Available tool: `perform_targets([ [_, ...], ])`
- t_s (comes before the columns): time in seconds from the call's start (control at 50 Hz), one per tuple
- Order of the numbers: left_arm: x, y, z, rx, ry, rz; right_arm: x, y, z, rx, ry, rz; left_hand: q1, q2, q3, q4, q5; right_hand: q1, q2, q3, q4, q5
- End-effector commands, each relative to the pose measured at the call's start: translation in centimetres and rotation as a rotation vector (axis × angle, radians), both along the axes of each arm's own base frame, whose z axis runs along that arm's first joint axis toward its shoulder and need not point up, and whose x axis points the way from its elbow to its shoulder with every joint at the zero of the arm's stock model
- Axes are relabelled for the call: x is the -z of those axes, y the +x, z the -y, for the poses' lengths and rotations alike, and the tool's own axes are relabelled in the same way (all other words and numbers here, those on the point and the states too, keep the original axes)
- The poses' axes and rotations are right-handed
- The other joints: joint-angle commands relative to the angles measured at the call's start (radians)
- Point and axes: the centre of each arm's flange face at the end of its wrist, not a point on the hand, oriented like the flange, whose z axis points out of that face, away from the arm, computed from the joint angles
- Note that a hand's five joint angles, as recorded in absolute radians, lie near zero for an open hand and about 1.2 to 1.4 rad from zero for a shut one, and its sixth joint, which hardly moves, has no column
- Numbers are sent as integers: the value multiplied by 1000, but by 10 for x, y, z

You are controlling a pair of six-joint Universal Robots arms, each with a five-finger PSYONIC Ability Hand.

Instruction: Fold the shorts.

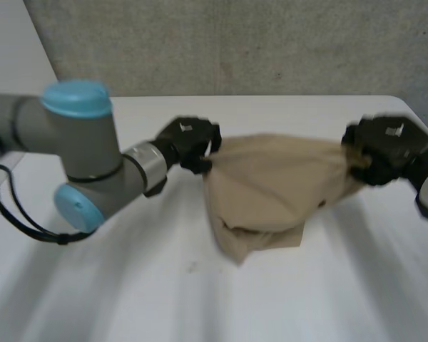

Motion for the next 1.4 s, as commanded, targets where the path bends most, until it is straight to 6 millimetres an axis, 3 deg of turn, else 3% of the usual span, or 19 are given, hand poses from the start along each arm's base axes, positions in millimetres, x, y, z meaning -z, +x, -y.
perform_targets([
  [0.02,-95,28,-31,-81,-193,-99,-88,2,-16,-14,-259,21,277,206,211,206,266,436,234,234,209,270],
  [0.04,-95,28,-31,-81,-193,-99,-96,2,-17,-17,-273,23,277,206,211,206,266,436,234,234,209,270],
  [0.06,-126,44,-48,-127,-257,-137,-108,2,-19,-19,-293,25,277,206,211,206,266,436,234,234,209,270],
  [0.16,-149,60,-73,-147,-303,-167,-127,4,-19,-25,-285,15,277,206,211,206,266,436,234,234,209,270],
  [0.18,-150,63,-82,-144,-296,-165,-110,12,-4,-55,-172,-52,277,206,211,206,266,436,234,234,209,270],
  [0.24,-145,66,-89,-140,-274,-152,-90,25,3,-116,-73,-165,277,206,211,206,266,436,234,234,209,270],
  [0.3,-116,69,-97,-142,-167,-85,-78,33,4,-150,-24,-223,277,206,211,206,266,436,234,234,209,270],
  [0.4,-82,63,-86,-142,-75,-24,-27,60,18,-244,131,-312,277,206,211,206,266,436,234,234,209,270],
  [0.48,-36,47,-51,-172,10,51,-8,70,32,-242,133,-325,277,206,211,206,266,436,234,234,209,270],
  [0.58,-36,33,-4,-257,-120,61,-4,93,52,-212,-9,-324,277,206,211,206,266,436,234,234,209,270],
  [0.64,-63,22,27,-300,-324,-15,-16,100,70,-143,-139,-300,277,206,211,206,266,436,234,234,209,270],
  [0.72,-119,14,44,-332,-622,-202,-72,121,94,-37,-527,-167,277,206,211,206,266,436,234,234,209,270],
  [0.76,-156,15,42,-352,-783,-329,-100,129,99,-10,-722,-84,277,206,211,206,266,436,234,234,209,270],
  [0.84,-200,20,19,-353,-948,-469,-144,130,96,31,-981,23,277,206,211,206,266,436,234,234,209,270],
  [0.94,-199,32,3,-370,-927,-462,-161,121,74,15,-999,24,277,206,211,206,266,436,234,234,209,270],
  [1.06,-152,38,-12,-357,-805,-363,-102,120,64,-48,-760,-71,277,206,211,206,266,436,234,234,209,270],
  [1.22,-45,58,-39,-366,-530,-146,-15,109,34,-112,-479,-181,277,206,211,206,266,436,234,234,209,270],
  [1.32,19,67,-72,-335,-342,-4,49,102,17,-147,-289,-254,277,206,211,206,266,436,234,234,209,270],
  [1.4,45,64,-95,-283,-232,64,86,99,8,-169,-173,-293,277,206,211,206,266,436,234,234,209,270],
])
